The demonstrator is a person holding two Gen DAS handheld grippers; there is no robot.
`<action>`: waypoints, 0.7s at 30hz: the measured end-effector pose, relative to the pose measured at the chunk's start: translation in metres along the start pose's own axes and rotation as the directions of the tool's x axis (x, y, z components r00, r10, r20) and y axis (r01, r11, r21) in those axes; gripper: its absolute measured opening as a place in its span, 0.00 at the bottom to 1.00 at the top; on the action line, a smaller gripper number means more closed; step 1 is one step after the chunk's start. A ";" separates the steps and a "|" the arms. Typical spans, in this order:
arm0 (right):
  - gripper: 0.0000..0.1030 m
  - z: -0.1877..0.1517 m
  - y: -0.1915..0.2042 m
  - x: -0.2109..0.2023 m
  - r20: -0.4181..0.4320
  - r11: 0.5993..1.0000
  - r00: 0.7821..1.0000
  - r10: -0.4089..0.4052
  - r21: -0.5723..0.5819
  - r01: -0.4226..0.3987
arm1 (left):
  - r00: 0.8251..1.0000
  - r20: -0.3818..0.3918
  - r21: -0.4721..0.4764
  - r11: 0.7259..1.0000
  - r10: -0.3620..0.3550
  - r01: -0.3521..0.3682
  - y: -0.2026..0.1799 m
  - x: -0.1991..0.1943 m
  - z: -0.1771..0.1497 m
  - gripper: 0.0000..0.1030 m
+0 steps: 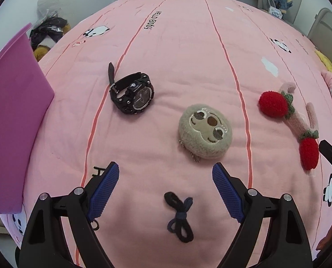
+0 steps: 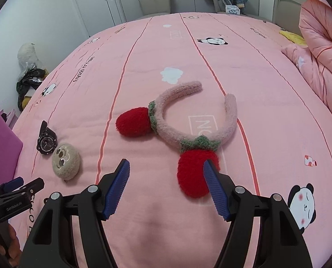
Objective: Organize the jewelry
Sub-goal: 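Move both tools back over the bedspread toward the purse and headband, then grasp the sloth coin purse with the left tool while the right tool grasps the cherry headband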
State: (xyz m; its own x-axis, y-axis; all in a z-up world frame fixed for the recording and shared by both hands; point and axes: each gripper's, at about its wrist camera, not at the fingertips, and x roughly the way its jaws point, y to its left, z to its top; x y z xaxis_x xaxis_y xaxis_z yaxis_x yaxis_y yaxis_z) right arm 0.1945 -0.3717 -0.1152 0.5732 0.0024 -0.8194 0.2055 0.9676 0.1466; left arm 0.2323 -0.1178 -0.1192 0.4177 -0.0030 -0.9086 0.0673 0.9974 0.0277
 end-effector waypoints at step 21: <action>0.64 0.036 -0.003 0.074 -0.070 0.989 0.998 -0.006 -0.150 -0.005 | 0.999 -0.018 0.029 0.999 -0.028 0.029 -0.040 0.048 0.018 0.84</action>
State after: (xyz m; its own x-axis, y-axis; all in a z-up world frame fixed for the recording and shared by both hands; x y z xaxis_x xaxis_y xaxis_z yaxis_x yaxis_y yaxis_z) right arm 0.2647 -0.3834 -0.1565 0.5152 0.0145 -0.8570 0.0816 0.9945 0.0659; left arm 0.2660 -0.1591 -0.1564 0.3990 -0.0299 -0.9165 0.1054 0.9943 0.0135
